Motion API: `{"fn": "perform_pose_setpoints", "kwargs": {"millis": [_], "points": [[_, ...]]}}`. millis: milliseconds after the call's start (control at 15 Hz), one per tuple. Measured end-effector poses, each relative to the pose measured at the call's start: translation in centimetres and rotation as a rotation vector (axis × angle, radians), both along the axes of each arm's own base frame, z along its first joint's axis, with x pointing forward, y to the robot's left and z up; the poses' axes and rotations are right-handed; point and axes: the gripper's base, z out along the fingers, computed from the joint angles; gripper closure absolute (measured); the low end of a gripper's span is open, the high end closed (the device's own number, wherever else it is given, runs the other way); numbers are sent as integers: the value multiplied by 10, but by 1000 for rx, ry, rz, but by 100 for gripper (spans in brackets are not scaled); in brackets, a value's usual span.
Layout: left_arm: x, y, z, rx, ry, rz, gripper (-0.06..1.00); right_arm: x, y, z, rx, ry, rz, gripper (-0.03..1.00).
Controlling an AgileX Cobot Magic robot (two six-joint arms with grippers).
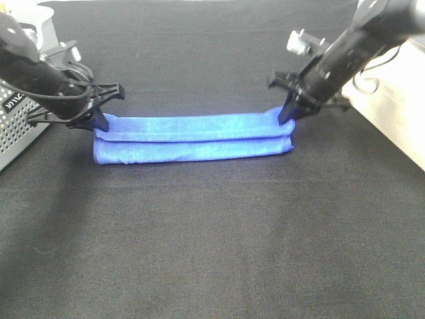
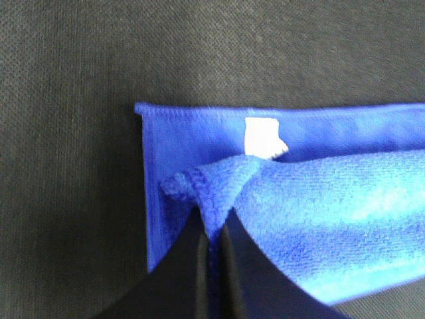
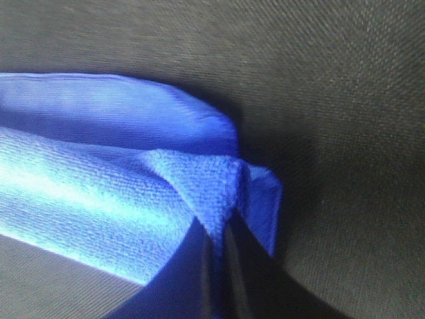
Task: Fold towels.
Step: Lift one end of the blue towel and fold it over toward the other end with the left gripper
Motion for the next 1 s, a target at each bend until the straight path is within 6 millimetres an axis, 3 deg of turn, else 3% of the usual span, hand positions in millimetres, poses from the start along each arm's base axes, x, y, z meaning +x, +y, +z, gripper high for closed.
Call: {"fn": "perform_pose_setpoints", "kwargs": {"millis": [67,200,400,467,667,1000], "points": [[2,0,-2,0,1,0,93,0,0,-2,-2,2,1,97],[4,0,-8,5,5,2,76,1,0,-6,-7,4,-1,86],[4,0,-8,7,3,-1,27,0,-1,-6,-5,19,-13,33],[4,0,-9,6,7,-2,20,-1,-1,-6,-3,31,-8,21],[1,0,-10,15,42,-11,15,-5,-1,-5,-12,78,30,12],[-2,1,-16,-5,106,48,15,-7,-1,-6,-26,94,50,11]]}}
